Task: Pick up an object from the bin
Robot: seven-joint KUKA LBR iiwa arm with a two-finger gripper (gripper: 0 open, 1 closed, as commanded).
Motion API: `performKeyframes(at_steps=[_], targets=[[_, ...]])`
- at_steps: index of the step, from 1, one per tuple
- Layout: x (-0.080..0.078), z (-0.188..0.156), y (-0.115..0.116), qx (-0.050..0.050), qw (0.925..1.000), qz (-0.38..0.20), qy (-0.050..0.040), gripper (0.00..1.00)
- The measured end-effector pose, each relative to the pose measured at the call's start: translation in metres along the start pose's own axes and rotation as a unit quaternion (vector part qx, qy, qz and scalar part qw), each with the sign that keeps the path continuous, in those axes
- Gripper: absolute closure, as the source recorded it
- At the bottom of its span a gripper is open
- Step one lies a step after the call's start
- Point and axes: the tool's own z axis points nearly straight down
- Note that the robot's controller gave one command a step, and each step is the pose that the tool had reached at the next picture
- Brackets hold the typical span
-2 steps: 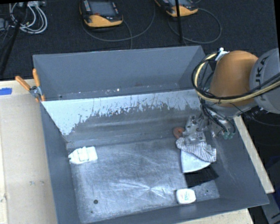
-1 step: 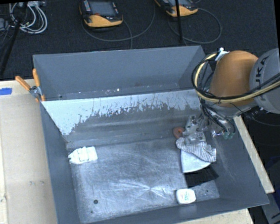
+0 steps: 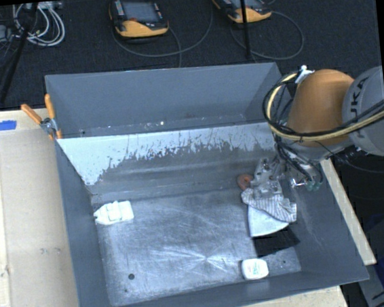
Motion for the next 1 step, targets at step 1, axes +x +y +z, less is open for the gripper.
performKeyframes(at_steps=[1], targets=[[0.0000, 0.0000, 0.0000, 0.000, 1.0000, 0.000, 0.0000, 1.00]])
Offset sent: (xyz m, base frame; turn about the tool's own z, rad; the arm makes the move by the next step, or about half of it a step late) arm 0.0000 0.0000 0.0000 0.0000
